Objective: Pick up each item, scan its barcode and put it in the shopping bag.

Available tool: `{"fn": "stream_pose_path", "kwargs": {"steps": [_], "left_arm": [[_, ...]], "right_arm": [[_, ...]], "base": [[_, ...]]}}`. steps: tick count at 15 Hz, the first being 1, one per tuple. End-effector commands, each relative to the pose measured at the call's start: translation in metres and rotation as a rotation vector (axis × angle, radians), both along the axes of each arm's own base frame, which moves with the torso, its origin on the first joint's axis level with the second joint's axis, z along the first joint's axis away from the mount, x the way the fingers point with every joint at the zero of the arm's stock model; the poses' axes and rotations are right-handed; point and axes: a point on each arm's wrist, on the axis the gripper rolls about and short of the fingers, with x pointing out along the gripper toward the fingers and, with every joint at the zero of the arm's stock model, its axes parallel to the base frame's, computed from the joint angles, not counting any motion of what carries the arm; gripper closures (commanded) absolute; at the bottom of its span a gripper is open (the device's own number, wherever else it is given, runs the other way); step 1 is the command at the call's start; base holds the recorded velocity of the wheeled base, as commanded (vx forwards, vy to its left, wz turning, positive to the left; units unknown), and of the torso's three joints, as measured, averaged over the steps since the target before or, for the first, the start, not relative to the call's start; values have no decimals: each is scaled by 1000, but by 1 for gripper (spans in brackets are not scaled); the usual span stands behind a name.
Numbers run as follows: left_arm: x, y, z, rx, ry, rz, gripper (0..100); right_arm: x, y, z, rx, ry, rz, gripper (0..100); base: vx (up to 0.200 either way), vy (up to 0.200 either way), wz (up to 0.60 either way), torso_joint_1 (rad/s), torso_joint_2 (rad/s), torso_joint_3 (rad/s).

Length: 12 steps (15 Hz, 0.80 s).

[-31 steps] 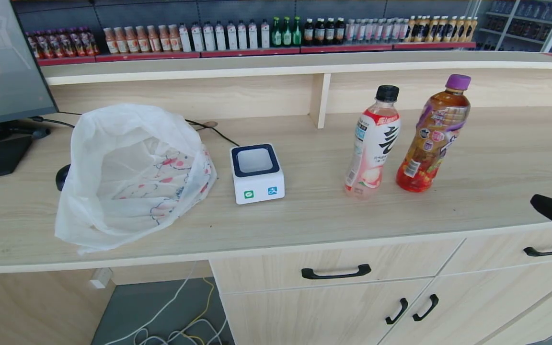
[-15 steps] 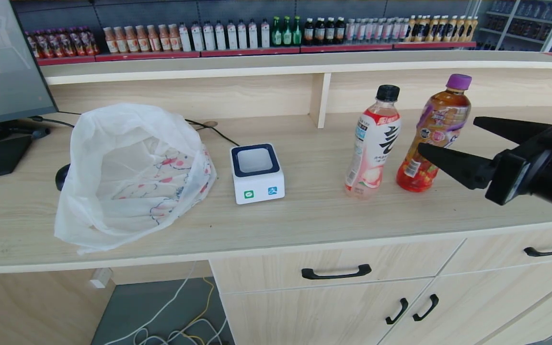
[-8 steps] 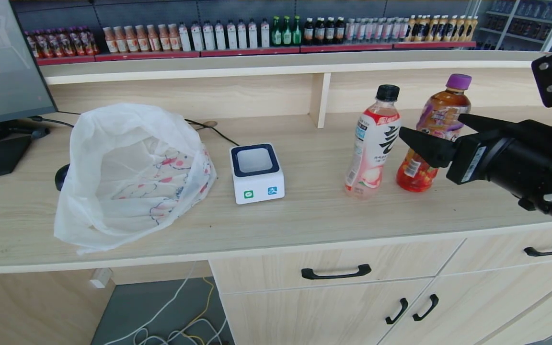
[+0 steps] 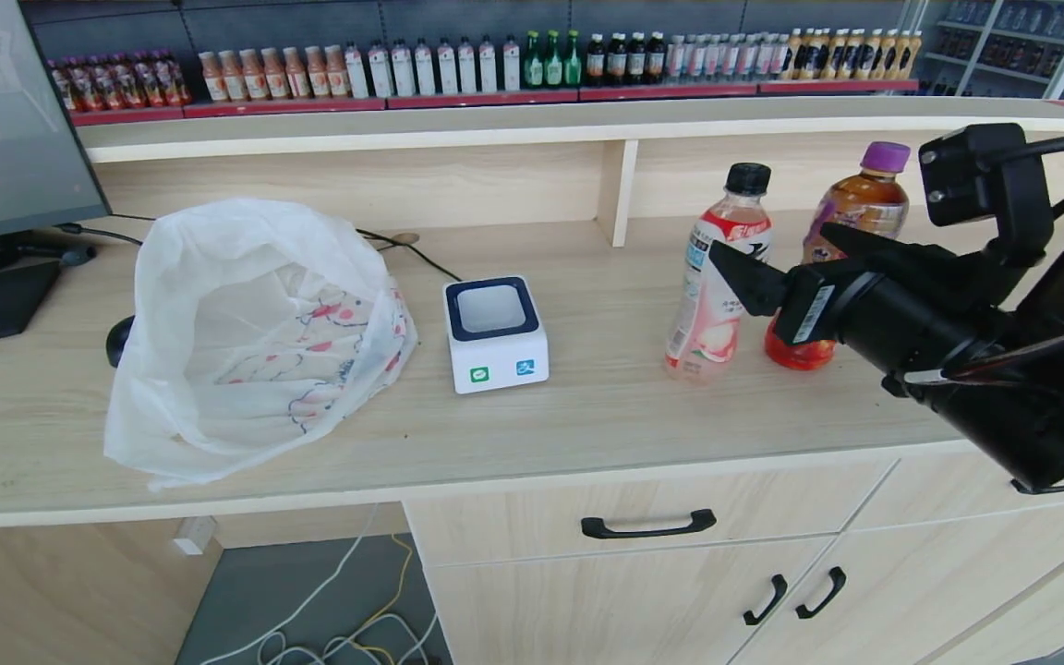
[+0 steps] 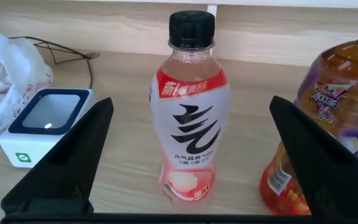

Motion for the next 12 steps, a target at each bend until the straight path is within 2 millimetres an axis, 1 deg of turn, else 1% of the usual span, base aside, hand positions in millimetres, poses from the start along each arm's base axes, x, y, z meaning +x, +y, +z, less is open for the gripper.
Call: {"fn": "stream_pose_path", "kwargs": {"steps": [1,5,9,12], "left_arm": [[0,0,0,0,-1,1,0],[0,0,0,0,-1,1,0],[0,0,0,0,-1,1,0],[0,0,0,0,-1,1,0]], "right_arm": [[11,4,-14,-25,43,-23,0],[17,7,-22,-20,68,-64,0],[31,19,-35,14,38,-97,0],[34,21,-40,2,50,-100,0]], "base": [[0,0,0,0,0,0],[0,0,0,0,0,0],[0,0,0,0,0,0],[0,0,0,0,0,0]]}}
